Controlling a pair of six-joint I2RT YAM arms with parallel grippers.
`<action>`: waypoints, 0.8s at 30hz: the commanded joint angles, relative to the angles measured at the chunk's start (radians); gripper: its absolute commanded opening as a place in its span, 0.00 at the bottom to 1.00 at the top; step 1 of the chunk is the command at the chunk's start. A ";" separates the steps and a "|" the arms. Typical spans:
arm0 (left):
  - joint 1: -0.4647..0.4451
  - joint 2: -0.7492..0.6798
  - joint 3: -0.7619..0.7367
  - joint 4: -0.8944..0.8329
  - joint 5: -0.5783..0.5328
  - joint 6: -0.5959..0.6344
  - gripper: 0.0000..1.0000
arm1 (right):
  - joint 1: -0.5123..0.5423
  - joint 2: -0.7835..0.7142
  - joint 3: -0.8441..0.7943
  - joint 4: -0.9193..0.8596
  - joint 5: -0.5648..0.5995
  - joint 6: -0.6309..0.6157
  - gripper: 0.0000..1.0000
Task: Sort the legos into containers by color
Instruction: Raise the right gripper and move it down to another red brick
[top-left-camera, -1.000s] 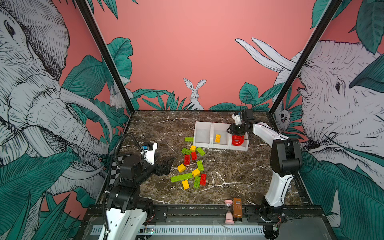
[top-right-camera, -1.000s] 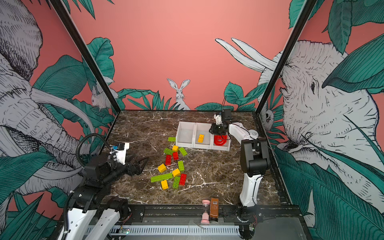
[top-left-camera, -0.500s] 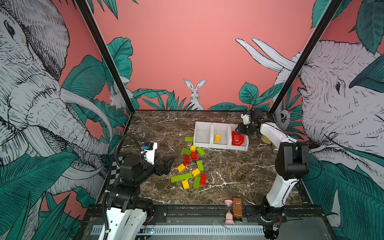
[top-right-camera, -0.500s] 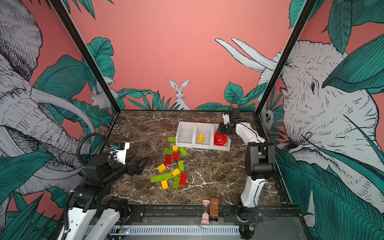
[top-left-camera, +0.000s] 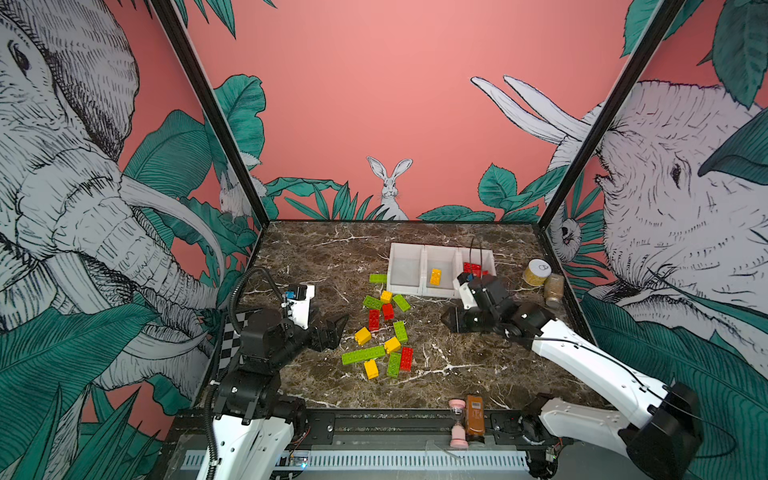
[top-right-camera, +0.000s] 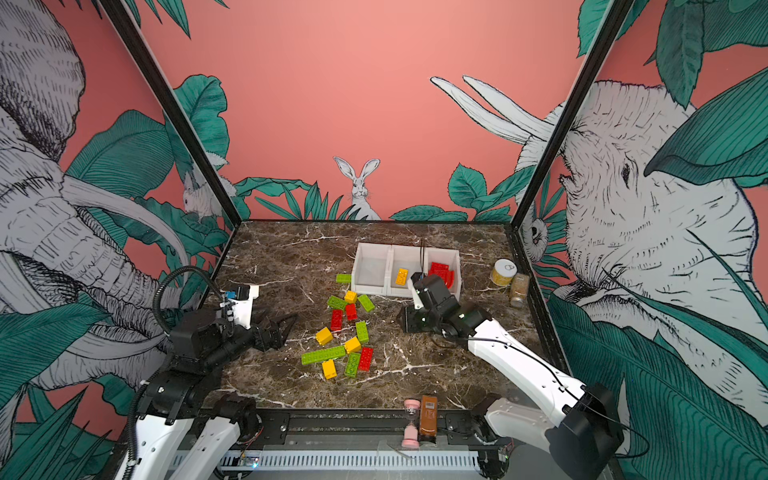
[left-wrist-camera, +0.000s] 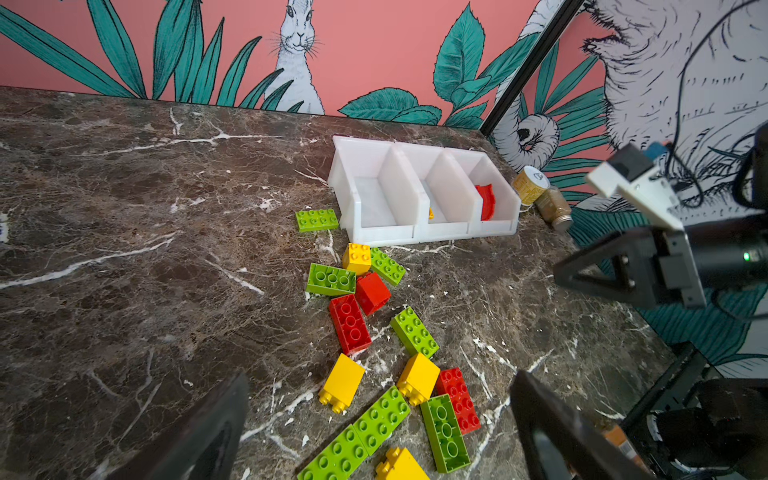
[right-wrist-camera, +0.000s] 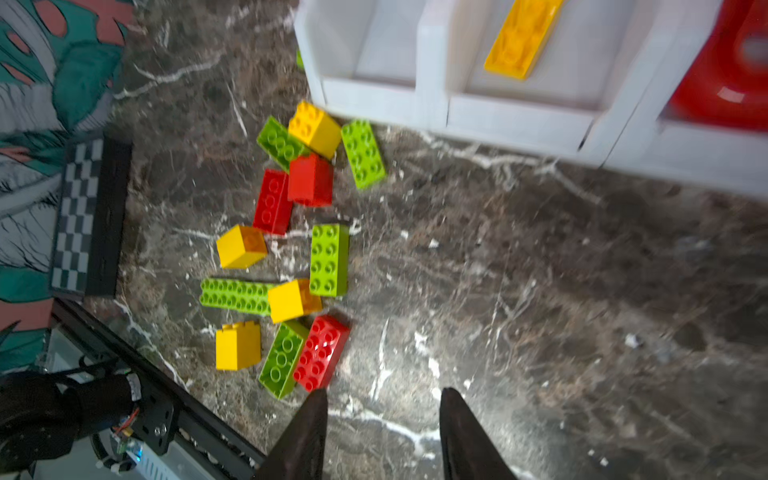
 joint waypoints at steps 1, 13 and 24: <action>-0.004 0.003 0.005 -0.013 -0.009 0.001 0.99 | 0.122 0.007 -0.019 0.000 0.122 0.163 0.44; -0.006 0.006 0.010 -0.022 -0.006 0.003 0.99 | 0.307 0.374 0.070 0.146 0.099 0.160 0.45; -0.006 -0.001 0.007 -0.019 -0.009 0.001 0.99 | 0.334 0.526 0.144 0.091 0.093 0.113 0.47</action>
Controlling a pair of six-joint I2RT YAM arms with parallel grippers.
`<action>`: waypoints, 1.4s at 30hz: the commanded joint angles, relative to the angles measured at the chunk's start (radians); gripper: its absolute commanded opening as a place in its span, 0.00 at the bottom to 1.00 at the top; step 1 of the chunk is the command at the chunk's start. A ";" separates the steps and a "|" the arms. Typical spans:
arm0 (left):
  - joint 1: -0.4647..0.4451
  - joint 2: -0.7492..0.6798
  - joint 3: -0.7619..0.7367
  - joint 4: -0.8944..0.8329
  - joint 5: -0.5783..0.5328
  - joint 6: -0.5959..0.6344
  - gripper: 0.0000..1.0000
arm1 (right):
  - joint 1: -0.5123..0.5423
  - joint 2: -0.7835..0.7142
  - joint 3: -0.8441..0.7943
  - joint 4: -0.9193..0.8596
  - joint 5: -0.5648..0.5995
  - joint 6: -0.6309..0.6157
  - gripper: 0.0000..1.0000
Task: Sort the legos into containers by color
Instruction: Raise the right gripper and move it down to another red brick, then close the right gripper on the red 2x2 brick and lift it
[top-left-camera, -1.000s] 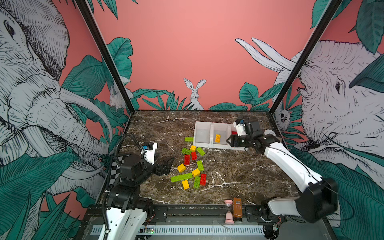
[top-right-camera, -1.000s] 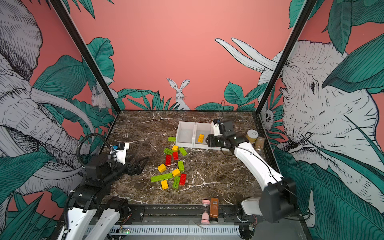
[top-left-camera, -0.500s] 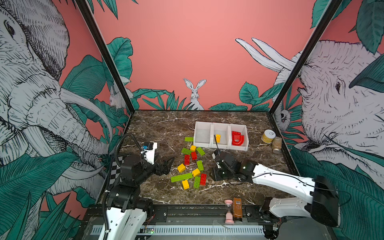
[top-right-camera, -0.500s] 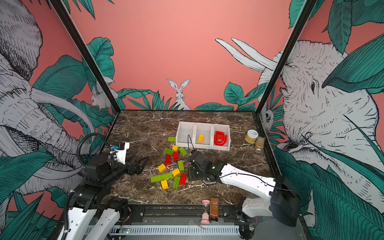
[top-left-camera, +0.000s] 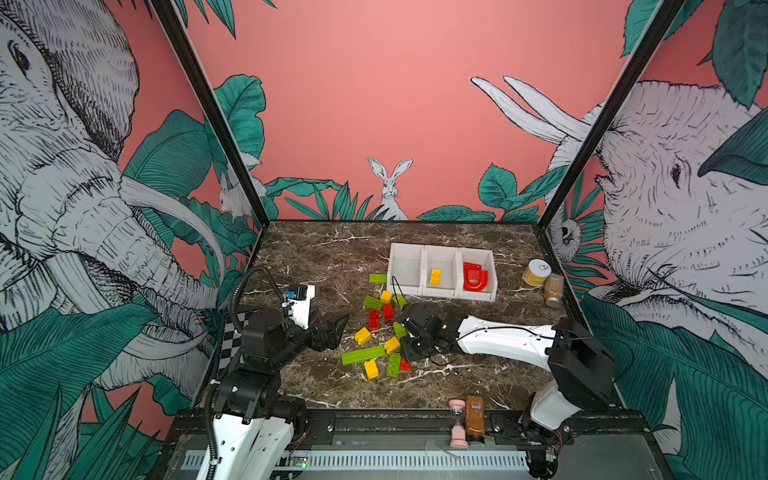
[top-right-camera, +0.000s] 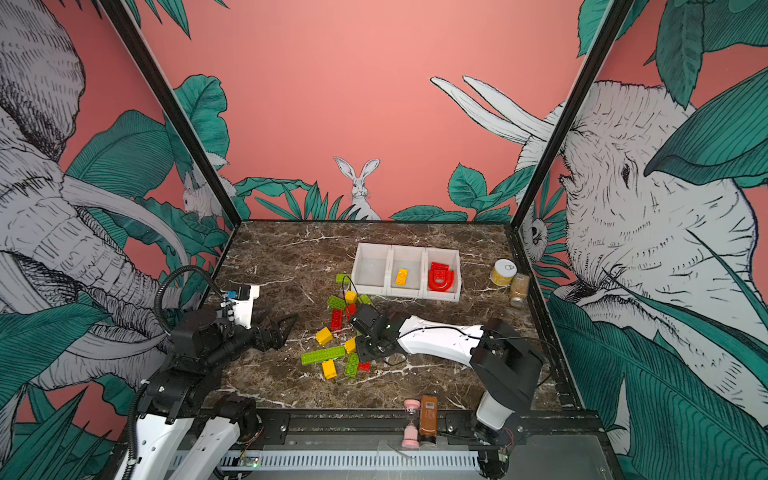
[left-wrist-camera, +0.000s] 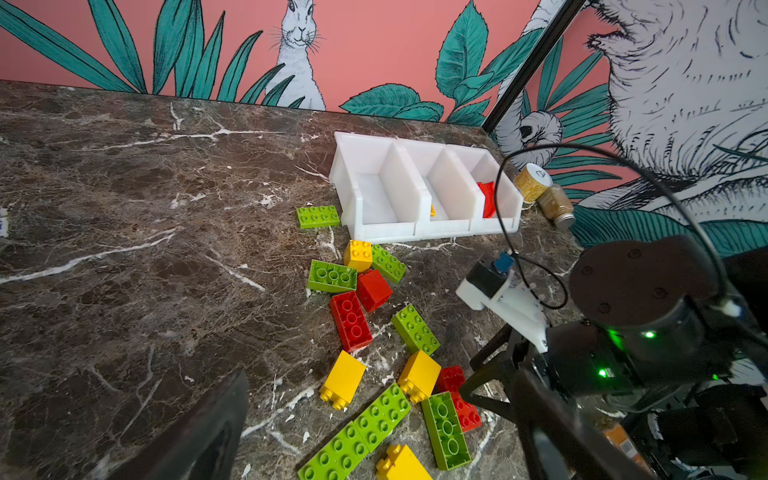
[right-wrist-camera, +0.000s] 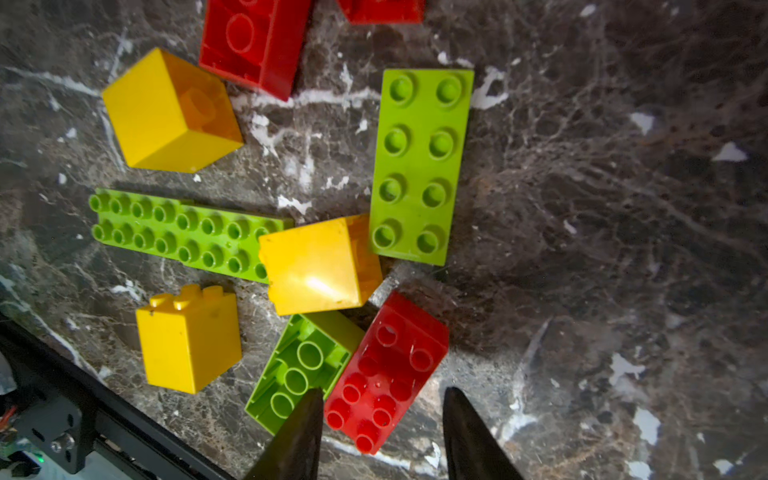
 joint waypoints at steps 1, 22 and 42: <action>-0.003 -0.006 0.006 -0.012 -0.005 0.001 0.99 | 0.016 0.022 0.013 -0.038 0.018 -0.024 0.47; -0.004 -0.001 0.007 -0.013 0.000 0.001 0.99 | -0.045 -0.123 -0.102 -0.254 0.158 -0.083 0.48; -0.005 0.000 0.006 -0.012 0.009 0.003 0.99 | -0.008 -0.053 0.002 -0.204 0.110 -0.167 0.58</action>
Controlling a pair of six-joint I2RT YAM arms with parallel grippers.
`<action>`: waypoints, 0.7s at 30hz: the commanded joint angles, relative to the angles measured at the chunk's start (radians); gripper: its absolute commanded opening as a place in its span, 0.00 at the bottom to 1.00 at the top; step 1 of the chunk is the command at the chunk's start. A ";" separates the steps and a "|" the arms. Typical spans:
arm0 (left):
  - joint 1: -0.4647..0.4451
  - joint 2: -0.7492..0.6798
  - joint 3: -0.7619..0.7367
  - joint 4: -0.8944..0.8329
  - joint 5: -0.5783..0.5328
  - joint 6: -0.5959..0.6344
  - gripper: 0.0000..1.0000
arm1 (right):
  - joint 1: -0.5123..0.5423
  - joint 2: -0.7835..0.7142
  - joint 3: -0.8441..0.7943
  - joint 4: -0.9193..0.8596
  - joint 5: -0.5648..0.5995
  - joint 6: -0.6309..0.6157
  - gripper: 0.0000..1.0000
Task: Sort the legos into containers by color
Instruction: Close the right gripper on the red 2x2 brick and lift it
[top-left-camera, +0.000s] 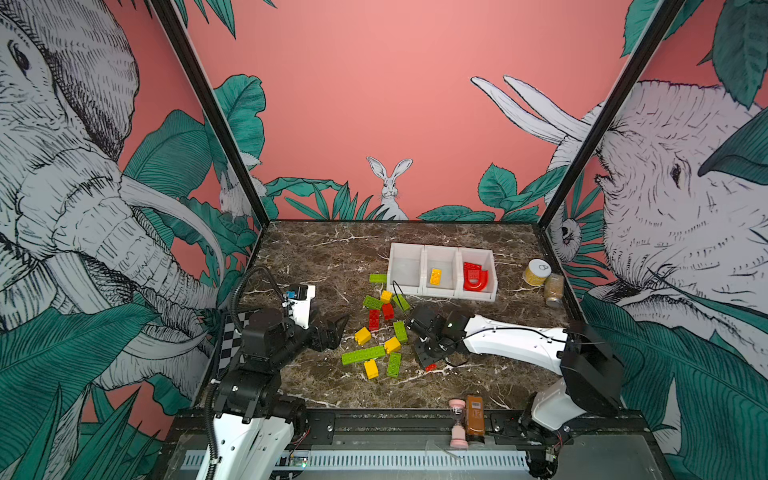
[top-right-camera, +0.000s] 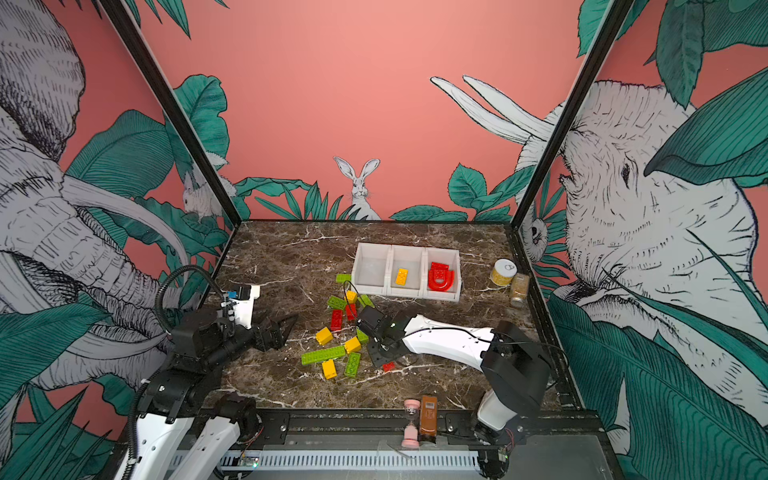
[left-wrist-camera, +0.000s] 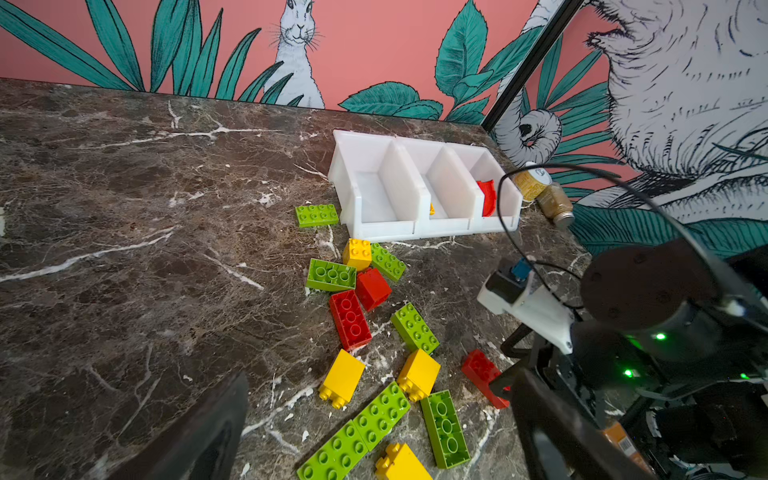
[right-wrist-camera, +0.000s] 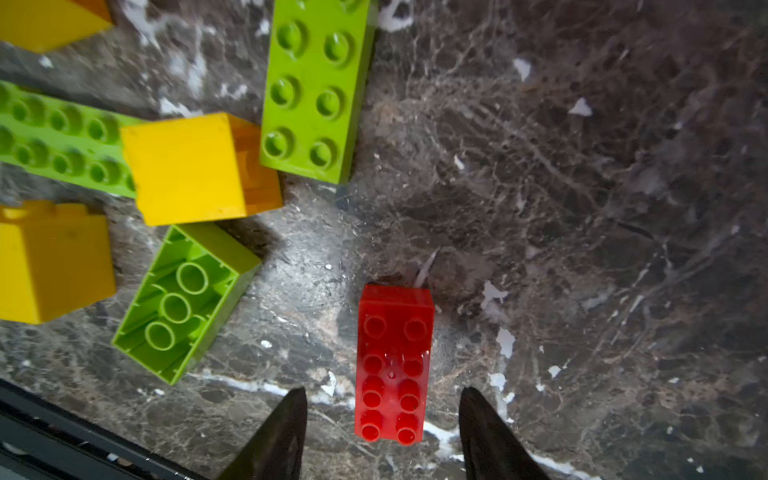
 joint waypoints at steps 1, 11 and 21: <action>-0.003 -0.005 0.005 -0.010 0.005 0.001 0.99 | 0.005 -0.002 -0.003 0.002 0.025 -0.011 0.58; -0.003 0.001 0.010 -0.023 0.002 -0.013 0.99 | 0.008 0.076 -0.049 0.087 -0.016 0.021 0.50; -0.004 -0.005 0.005 -0.012 -0.005 -0.008 0.99 | 0.001 0.021 -0.065 0.094 0.005 0.022 0.30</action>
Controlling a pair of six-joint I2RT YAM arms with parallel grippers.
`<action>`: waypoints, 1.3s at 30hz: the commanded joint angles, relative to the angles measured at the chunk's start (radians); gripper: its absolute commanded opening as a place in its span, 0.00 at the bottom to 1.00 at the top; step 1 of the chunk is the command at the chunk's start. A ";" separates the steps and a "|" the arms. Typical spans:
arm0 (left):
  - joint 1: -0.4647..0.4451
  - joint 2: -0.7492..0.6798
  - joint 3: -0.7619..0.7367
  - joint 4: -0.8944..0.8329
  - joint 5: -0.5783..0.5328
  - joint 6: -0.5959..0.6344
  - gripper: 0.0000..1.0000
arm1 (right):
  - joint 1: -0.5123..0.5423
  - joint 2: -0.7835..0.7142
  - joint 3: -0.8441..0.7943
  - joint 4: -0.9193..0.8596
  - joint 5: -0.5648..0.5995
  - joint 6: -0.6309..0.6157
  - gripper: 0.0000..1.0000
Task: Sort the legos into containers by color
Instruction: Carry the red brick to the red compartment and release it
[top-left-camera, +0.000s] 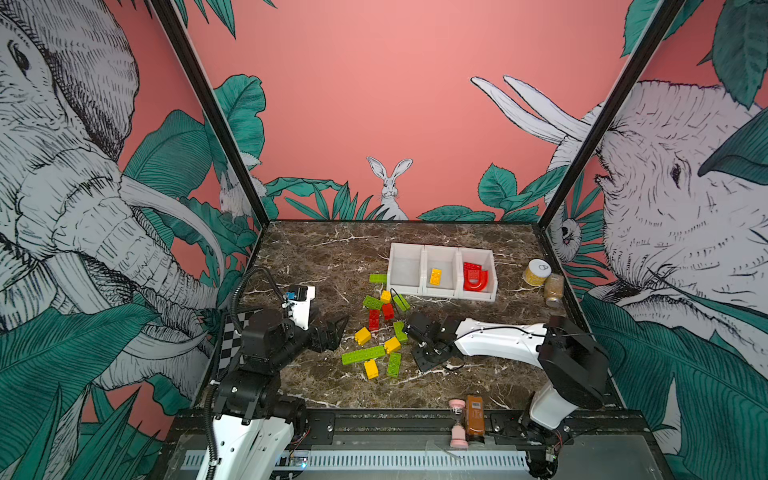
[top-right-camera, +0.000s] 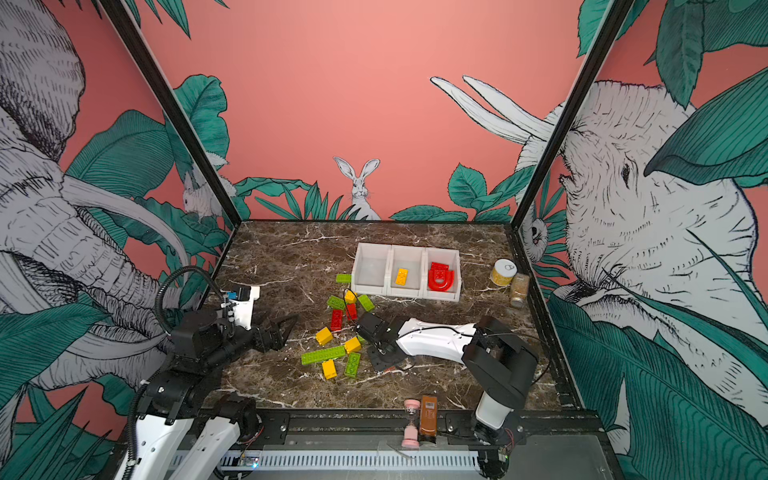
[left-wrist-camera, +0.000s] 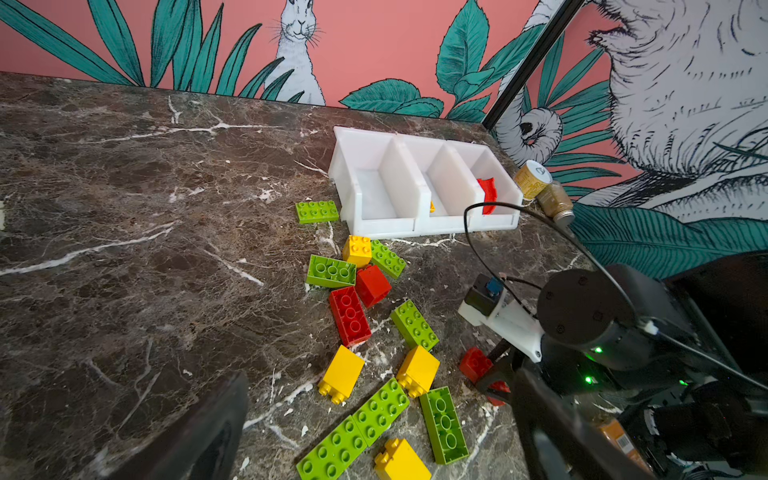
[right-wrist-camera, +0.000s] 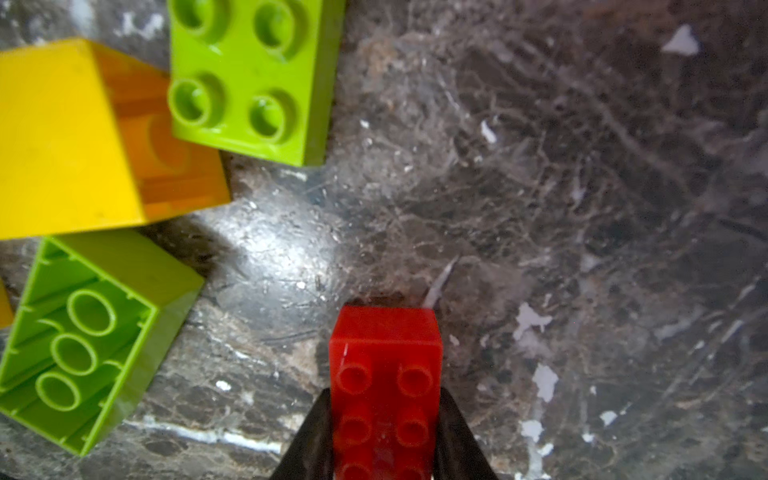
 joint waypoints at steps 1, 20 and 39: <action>-0.003 0.004 0.005 0.001 -0.002 -0.003 0.99 | -0.006 -0.048 -0.009 -0.001 0.021 0.006 0.28; -0.003 -0.010 0.007 -0.004 -0.015 -0.004 0.99 | -0.583 -0.293 0.150 -0.109 -0.132 -0.326 0.23; -0.003 -0.025 0.007 -0.005 -0.043 -0.001 0.99 | -0.881 0.202 0.584 -0.095 -0.244 -0.424 0.25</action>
